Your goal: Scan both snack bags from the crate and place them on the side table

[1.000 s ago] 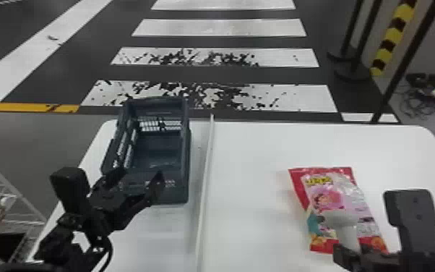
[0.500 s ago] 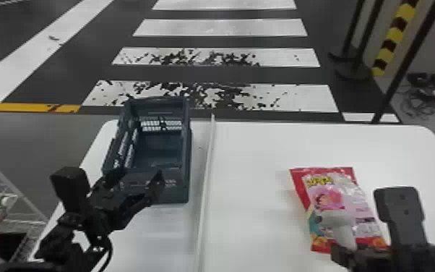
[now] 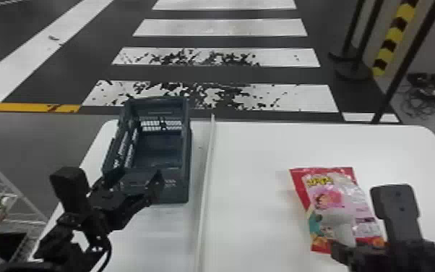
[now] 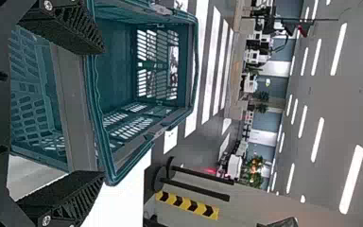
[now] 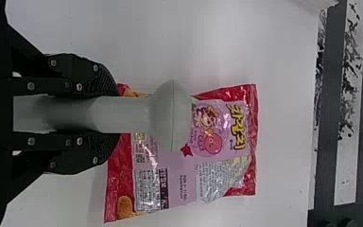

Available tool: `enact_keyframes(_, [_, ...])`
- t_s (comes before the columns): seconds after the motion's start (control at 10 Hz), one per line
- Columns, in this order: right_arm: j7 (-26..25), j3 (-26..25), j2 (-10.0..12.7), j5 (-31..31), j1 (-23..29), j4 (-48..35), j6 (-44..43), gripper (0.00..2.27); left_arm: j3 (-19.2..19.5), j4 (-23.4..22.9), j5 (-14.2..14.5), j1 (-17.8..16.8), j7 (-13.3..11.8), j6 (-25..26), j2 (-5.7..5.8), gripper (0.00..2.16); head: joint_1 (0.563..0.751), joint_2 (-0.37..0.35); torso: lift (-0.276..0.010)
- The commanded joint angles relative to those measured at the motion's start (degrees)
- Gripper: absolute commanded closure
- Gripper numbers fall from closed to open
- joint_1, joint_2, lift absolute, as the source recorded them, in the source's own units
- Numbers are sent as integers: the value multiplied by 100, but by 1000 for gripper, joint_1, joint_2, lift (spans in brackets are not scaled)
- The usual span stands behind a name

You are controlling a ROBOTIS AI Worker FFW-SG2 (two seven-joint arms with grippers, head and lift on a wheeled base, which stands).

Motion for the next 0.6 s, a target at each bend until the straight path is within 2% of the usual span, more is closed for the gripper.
enact_keyframes(0.0, [1,1,5,7,-7,44,0,2256,-1,6,0,0,0,-4,0,87,695,70,-95])
enact_keyframes(0.5, [1,-113,5,-2,-68,-106,18,2256,25,-12,0,18,0,14,9,87,695,67,-95])
